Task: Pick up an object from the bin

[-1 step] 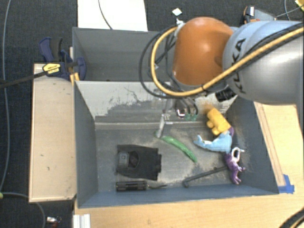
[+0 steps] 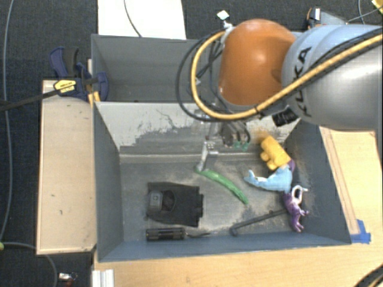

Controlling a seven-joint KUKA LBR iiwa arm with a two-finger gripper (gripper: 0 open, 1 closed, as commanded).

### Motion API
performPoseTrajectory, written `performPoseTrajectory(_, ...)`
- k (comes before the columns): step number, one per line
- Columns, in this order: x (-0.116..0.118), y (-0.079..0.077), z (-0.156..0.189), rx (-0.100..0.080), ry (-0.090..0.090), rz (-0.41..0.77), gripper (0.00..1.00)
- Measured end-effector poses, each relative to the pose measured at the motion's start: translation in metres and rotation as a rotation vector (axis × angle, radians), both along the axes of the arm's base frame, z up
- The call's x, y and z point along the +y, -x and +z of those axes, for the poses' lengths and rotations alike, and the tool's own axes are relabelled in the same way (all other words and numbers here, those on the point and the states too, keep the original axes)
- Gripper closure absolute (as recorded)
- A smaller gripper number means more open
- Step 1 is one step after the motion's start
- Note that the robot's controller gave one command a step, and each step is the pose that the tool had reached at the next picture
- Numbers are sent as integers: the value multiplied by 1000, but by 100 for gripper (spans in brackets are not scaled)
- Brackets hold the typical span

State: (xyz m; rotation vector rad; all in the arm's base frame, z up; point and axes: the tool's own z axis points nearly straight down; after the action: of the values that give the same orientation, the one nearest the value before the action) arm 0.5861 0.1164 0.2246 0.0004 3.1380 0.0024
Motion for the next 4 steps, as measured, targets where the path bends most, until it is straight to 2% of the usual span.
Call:
performPoseTrajectory(1,37,39,-132,-3,-2,-151,0)
performPoseTrajectory(2,41,51,-116,-11,-1,-59,0)
performPoseTrajectory(3,40,43,-151,2,-3,-158,0)
performPoseTrajectory(4,38,61,-153,-19,-7,-142,0)
